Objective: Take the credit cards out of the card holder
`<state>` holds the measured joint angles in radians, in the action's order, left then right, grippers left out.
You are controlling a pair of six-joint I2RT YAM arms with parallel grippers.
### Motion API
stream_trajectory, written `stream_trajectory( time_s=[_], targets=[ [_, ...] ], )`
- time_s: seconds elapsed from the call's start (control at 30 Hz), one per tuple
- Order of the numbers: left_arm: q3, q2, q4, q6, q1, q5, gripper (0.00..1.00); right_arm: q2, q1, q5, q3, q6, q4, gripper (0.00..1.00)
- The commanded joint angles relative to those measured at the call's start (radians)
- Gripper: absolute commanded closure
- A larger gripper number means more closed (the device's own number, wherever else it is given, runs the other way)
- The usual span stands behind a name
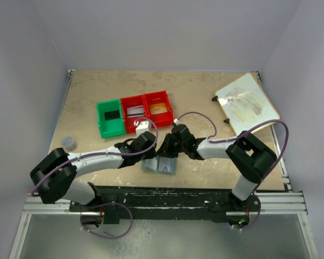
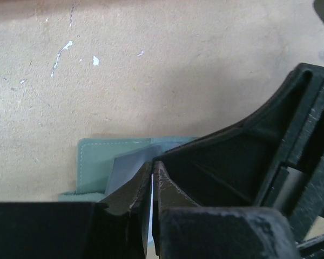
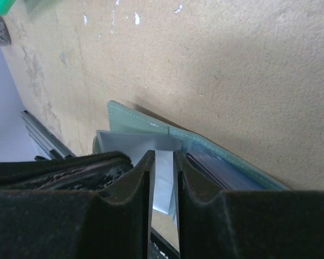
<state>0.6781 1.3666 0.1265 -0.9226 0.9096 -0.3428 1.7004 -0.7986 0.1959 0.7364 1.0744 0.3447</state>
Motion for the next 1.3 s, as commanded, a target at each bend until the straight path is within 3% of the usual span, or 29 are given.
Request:
stream_trajectory(
  time_s=[0.0,0.17,0.4,0.57,0.87,1.07,1.27],
  targets=[
    [0.051,0.058,-0.001,-0.009,-0.014,-0.015,1.0,-0.027,-0.002,-0.024,-0.016,0.013,-0.003,0.78],
    [0.022,0.093,0.011,-0.022,-0.018,-0.043,1.0,-0.148,-0.018,-0.073,-0.04,0.024,-0.052,0.78],
    [0.039,0.094,-0.017,0.022,-0.018,-0.027,0.98,-0.327,-0.051,0.003,-0.118,0.044,-0.105,0.64],
    [0.079,0.116,-0.016,0.074,-0.019,-0.028,0.94,-0.36,-0.129,0.047,-0.189,0.106,-0.114,0.59],
    [0.177,0.197,-0.035,0.167,-0.037,0.009,0.87,-0.352,-0.142,0.126,-0.292,0.113,-0.043,0.56],
    [0.178,0.248,-0.06,0.184,-0.037,0.087,0.85,-0.366,-0.136,0.019,-0.298,0.146,-0.119,0.6],
    [0.144,0.273,-0.037,0.196,-0.037,0.091,0.85,-0.322,-0.09,0.014,-0.337,0.181,-0.005,0.6]
  ],
)
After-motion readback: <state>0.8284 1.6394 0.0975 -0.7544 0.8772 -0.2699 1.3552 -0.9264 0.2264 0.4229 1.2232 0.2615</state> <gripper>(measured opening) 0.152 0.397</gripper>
